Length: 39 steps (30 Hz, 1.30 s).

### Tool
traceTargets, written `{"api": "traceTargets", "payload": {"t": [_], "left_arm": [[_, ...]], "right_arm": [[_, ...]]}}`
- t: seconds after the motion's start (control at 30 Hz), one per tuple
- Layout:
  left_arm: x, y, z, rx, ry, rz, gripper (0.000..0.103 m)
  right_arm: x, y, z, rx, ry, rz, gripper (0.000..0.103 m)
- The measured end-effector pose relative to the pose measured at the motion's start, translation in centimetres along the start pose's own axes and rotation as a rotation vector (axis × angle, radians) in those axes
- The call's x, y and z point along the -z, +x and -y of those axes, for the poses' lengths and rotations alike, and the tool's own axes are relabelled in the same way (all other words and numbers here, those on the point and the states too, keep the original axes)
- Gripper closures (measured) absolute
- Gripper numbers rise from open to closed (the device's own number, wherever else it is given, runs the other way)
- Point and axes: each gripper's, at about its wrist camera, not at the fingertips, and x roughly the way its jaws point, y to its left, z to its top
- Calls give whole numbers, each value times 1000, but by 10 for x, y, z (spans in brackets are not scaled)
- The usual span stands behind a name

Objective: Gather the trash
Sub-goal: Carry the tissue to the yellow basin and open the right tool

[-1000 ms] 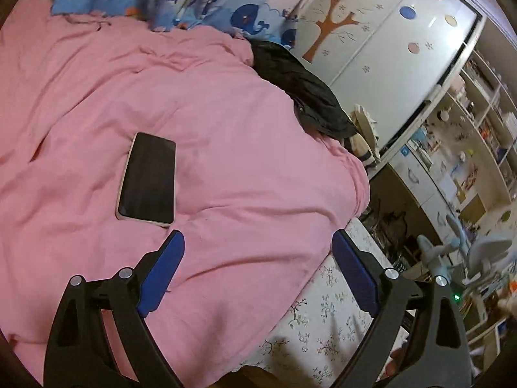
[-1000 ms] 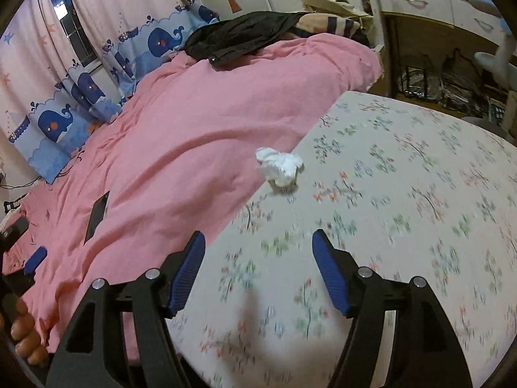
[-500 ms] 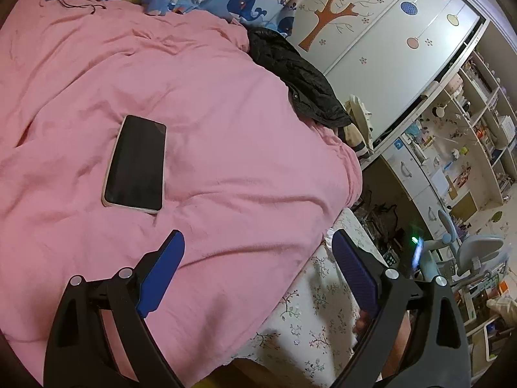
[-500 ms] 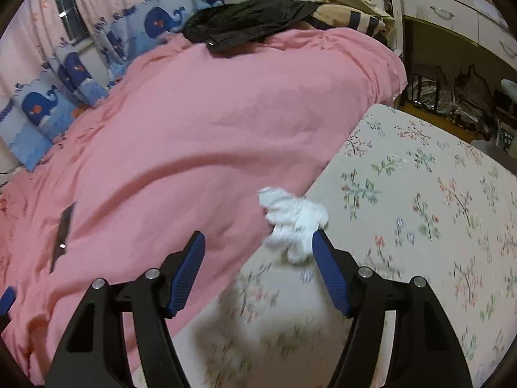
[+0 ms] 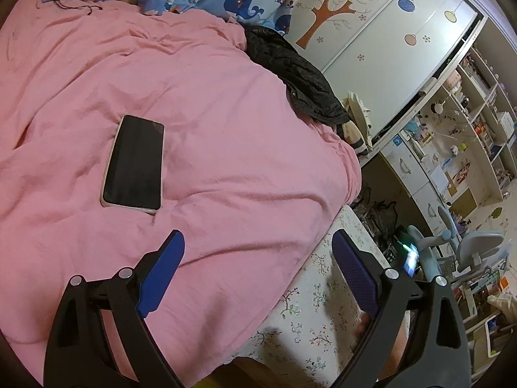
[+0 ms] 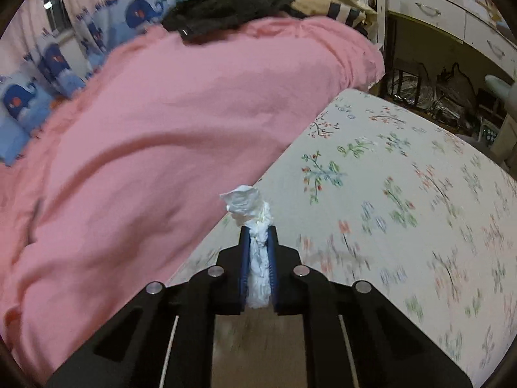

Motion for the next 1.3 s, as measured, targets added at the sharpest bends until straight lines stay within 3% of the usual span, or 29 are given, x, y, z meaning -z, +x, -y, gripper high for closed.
{"api": "traceTargets", "payload": {"t": [0.23,0.37,0.47,0.93,1.0,1.1,1.3], "left_arm": [[2,-2,7,12,31,-1,14],[5,1,14,9,56,-6,14],[7,2,21,-3,86,2,14],[26,-3,66,-87,311,56,14],[29,-4,71,-94,339,63,14],[32,-6,75,-115,359,70,14],[38,-10,82,-148,396,92,14]], "right_arm": [[76,-115,29,-76,48,71,91],[120,-159,65,-89,162,69,91],[124,-170,90,-120,239,88,91],[155,-184,77,-341,247,4,91],[162,-178,70,-402,259,-37,91],[170,-163,47,-422,205,-117,91],[216,-108,-15,-388,19,-377,91]]}}
